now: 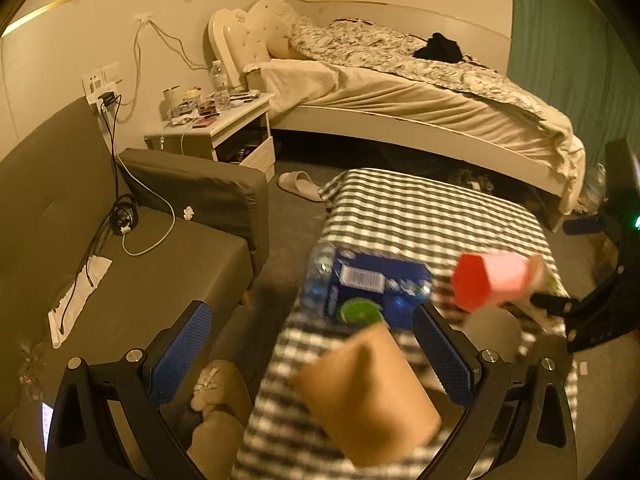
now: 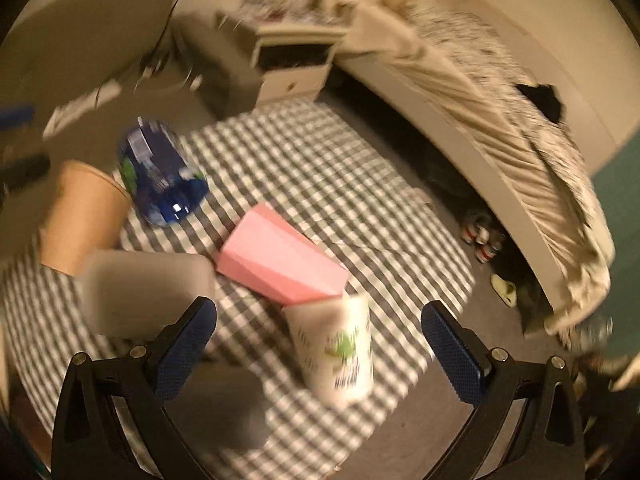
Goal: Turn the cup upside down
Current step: 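Reach the right tool to the pink hexagonal cup and grasp it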
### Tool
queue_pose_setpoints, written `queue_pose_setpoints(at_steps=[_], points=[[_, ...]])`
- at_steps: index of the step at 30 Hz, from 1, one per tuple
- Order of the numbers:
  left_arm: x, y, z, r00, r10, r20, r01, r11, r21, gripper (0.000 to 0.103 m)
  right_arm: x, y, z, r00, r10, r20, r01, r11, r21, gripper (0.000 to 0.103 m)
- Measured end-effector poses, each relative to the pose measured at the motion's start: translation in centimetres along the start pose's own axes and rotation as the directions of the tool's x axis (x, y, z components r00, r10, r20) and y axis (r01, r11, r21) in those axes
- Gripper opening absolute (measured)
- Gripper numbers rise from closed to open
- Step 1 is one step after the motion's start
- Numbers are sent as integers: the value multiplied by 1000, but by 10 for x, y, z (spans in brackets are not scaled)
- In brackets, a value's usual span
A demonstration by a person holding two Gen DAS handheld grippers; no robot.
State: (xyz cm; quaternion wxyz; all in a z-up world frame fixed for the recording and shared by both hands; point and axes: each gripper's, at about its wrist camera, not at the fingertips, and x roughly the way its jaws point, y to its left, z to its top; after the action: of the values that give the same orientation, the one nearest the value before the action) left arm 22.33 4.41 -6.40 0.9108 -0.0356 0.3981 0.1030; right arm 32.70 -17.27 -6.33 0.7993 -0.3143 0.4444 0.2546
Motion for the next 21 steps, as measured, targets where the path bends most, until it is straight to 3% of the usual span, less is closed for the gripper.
queue_pose_setpoints(at_steps=[5,9,13,18,21], points=[[25,1,7,1000,14,-14,-14,1000,-1,103,52,8,13,996,27,-79,-38,989,-142,100],[35,0,9,1000,6,-20,-6,1000,-8,103,70,22,20,996,30,-89,-51,966,-252,98],[45,-2,11,1000,2,-30,-2,1000,-4,103,83,11,35,992,87,-94,-106,970,-220,97],[51,-4,9,999,-5,-45,5,1000,-8,103,102,5,56,972,191,-135,-213,962,-172,85],[52,-6,8,999,-9,-49,9,1000,-5,103,113,1,64,966,213,-149,-236,959,-157,84]])
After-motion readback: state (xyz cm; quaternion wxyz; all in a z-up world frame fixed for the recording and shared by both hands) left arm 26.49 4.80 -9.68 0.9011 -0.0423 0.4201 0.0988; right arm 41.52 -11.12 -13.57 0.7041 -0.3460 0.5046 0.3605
